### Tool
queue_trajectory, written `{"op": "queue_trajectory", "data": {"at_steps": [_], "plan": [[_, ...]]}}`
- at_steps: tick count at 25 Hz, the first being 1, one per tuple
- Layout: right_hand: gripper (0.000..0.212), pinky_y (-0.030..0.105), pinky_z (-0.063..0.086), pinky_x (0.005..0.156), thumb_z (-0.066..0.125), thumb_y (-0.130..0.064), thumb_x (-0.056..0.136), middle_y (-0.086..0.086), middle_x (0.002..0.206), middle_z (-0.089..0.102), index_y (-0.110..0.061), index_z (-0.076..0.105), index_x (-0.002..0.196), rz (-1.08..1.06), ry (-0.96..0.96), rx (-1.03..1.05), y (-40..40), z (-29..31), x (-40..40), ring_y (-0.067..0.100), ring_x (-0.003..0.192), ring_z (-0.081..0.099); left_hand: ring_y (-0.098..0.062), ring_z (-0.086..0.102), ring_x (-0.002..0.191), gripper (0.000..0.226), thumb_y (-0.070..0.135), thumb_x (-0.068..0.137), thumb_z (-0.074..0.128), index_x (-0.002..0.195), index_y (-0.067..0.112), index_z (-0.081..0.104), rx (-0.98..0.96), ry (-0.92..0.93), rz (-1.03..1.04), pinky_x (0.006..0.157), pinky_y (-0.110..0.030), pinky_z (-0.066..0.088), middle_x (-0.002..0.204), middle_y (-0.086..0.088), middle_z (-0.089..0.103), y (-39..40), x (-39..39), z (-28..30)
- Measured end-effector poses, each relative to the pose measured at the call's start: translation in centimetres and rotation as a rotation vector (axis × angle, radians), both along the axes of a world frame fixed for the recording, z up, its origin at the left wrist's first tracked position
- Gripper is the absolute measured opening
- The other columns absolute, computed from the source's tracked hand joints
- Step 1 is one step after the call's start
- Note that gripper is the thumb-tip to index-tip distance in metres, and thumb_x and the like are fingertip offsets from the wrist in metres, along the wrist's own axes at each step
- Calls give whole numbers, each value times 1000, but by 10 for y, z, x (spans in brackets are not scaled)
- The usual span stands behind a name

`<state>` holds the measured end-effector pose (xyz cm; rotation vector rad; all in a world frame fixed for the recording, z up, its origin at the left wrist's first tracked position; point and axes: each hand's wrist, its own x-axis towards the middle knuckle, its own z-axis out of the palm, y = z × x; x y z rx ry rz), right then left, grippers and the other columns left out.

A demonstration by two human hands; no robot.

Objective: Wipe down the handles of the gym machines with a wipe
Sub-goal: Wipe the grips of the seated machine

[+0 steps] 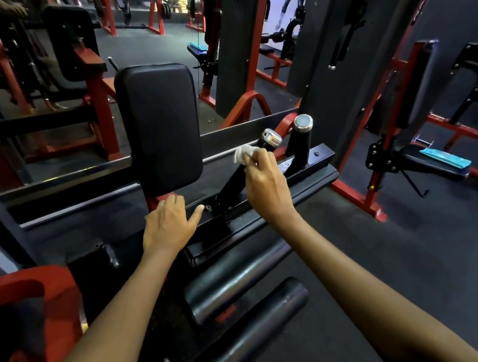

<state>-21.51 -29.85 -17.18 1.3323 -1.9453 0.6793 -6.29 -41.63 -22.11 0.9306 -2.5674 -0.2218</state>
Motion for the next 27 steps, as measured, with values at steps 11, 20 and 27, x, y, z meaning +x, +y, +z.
{"op": "queue_trajectory", "data": {"at_steps": [11, 20, 27], "plan": [[24, 44, 52, 55, 55, 13, 75, 22, 93, 54, 9, 59, 98, 14, -69, 195, 6, 2, 11, 38, 78, 56, -33, 59, 83, 43, 41, 93, 54, 87, -1, 59, -25, -34, -21, 60, -38, 41, 88, -15, 59, 1, 0, 3], [25, 39, 53, 53, 48, 10, 78, 19, 91, 55, 8, 59, 100, -109, -3, -1, 6, 31, -11, 32, 77, 58, -32, 54, 62, 61, 53, 91, 27, 76, 2, 57, -213, -80, 94, 60, -41, 44, 70, -14, 57, 23, 3, -18], [34, 37, 49, 53, 56, 10, 77, 18, 92, 51, 5, 58, 110, 33, -155, 154, 9, 10, 8, 33, 72, 56, -32, 58, 67, 82, 74, 83, 21, 91, 2, 59, -248, -151, 100, 65, -43, 46, 80, -14, 62, 23, 3, -18]]}}
